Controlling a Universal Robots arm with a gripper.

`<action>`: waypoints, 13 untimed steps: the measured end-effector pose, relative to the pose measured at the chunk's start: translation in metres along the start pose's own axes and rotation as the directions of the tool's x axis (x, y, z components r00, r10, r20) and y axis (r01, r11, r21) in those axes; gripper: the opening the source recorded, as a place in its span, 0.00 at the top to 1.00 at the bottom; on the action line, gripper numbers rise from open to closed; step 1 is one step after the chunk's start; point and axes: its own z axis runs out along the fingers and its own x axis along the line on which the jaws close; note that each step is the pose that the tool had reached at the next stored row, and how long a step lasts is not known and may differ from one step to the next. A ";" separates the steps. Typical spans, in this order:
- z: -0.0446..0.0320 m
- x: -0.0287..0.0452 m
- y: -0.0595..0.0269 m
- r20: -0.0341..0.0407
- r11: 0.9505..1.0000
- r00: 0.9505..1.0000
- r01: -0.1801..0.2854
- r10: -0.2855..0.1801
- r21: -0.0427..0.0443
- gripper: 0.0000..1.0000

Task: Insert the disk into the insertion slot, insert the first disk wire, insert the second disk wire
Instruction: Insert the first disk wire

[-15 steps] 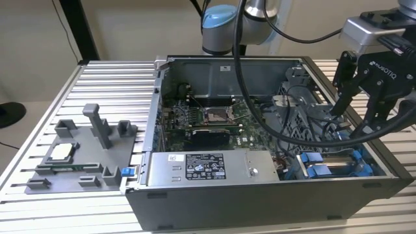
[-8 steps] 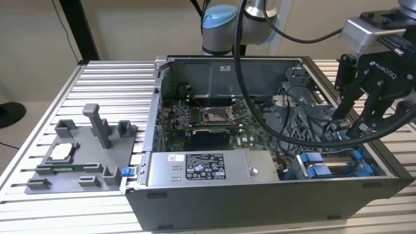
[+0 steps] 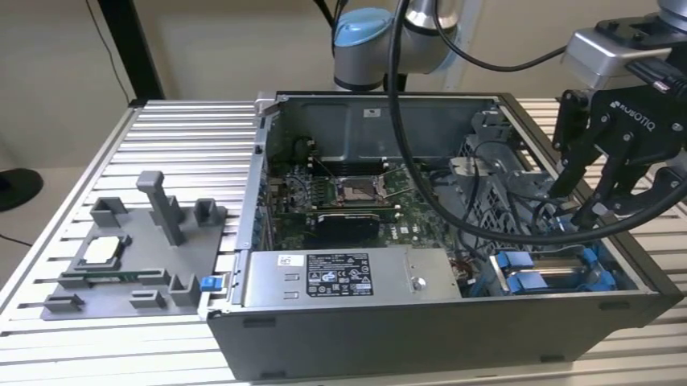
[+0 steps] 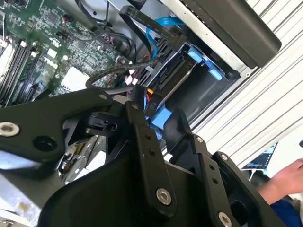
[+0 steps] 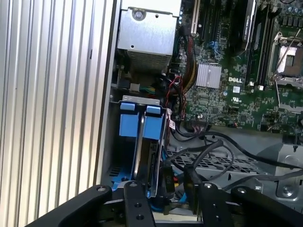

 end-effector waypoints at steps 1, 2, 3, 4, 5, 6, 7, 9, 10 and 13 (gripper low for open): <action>0.0000 0.0000 0.0000 0.000 1.000 1.000 0.003 -0.003 0.000 0.00; 0.0000 0.0000 0.0000 0.000 1.000 1.000 0.006 -0.006 0.000 0.00; 0.0000 0.0000 0.0000 0.000 1.000 1.000 0.008 -0.008 0.000 0.00; 0.0000 0.0000 0.0000 0.000 1.000 1.000 0.010 -0.010 0.000 0.00; 0.0000 0.0000 0.0000 0.000 1.000 1.000 0.012 -0.012 0.000 0.00; 0.0000 0.0000 0.0000 0.000 1.000 1.000 0.014 -0.014 0.000 0.00; 0.0000 0.0000 0.0000 0.000 1.000 1.000 0.015 -0.015 0.000 0.00; 0.0000 0.0000 0.0000 0.000 1.000 1.000 0.018 -0.018 -0.001 0.00; 0.0001 0.0000 0.0000 0.000 1.000 1.000 0.019 -0.019 0.000 0.00; 0.0001 -0.0001 -0.0001 0.000 1.000 1.000 0.022 -0.022 0.001 0.00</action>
